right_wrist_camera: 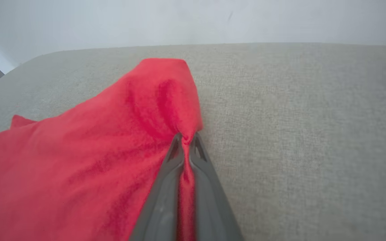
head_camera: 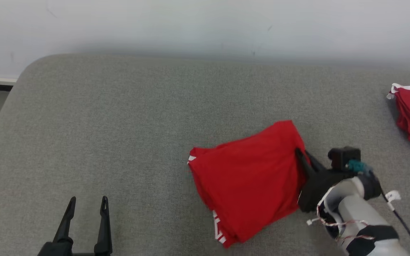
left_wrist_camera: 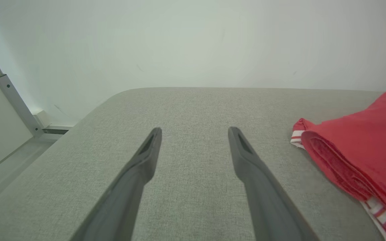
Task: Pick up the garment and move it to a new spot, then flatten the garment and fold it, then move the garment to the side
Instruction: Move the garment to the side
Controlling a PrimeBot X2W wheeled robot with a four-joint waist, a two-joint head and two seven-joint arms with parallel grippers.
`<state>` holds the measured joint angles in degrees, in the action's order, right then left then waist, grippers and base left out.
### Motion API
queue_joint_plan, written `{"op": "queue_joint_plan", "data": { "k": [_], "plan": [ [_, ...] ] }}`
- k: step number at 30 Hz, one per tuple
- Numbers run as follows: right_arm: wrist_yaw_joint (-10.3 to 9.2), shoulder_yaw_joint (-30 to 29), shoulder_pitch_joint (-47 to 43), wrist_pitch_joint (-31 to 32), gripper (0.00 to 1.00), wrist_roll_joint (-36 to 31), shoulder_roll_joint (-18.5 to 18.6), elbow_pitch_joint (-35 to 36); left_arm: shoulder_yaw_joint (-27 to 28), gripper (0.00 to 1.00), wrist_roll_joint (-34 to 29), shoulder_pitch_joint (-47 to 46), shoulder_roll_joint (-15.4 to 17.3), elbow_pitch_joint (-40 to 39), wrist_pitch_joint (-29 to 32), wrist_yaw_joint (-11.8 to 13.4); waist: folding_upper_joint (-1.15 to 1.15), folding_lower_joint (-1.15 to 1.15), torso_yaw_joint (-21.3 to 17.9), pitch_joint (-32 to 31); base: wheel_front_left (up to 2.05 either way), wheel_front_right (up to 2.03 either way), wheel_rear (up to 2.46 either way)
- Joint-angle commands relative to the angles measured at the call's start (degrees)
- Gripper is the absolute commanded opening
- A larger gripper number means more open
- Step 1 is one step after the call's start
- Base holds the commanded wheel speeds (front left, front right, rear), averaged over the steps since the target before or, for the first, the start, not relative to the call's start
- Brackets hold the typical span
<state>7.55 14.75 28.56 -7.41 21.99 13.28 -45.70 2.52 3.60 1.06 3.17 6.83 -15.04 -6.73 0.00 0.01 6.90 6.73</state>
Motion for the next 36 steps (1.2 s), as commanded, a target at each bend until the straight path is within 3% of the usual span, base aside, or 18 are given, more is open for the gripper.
{"op": "queue_joint_plan", "data": {
  "k": [1, 4, 14, 26, 36],
  "plan": [
    [-0.17, 1.1, 2.6, 0.7, 0.00, -0.4, 2.1, 1.1, -0.2, 1.00, 0.7, -1.2, -0.2, -0.3, -0.2, 0.0, 0.00, -0.01, -0.9, 3.0, 0.00, 0.00, 0.00],
    [-0.17, 2.4, 5.3, 1.4, 0.00, -0.7, 4.4, 2.5, -0.3, 1.00, 0.8, -1.9, -0.2, -0.4, -0.2, -0.1, 0.00, -0.01, -1.4, 4.5, 0.00, 0.00, 0.00],
    [-0.17, 4.4, 14.4, 7.4, 0.00, 1.4, 18.7, 11.2, -0.2, 1.00, 1.1, -5.4, -0.2, -2.4, -0.2, -0.2, 0.00, -0.01, -6.5, 12.9, 0.00, 0.00, 0.00],
    [-0.17, -2.9, 19.0, 13.9, 0.00, 2.9, 32.2, 18.5, -0.9, 1.00, -0.5, -10.3, 1.4, -6.6, -0.2, -0.7, 0.00, -0.01, -11.7, 21.9, 0.00, 0.00, 0.00],
    [-0.17, -8.5, 19.5, 20.3, 0.00, 3.2, 45.4, 20.1, -2.7, 1.00, -1.3, -12.5, 1.9, -12.6, -0.2, -0.7, 0.00, -0.01, -11.7, 27.8, 0.00, 0.00, 0.00]
  ]
}}
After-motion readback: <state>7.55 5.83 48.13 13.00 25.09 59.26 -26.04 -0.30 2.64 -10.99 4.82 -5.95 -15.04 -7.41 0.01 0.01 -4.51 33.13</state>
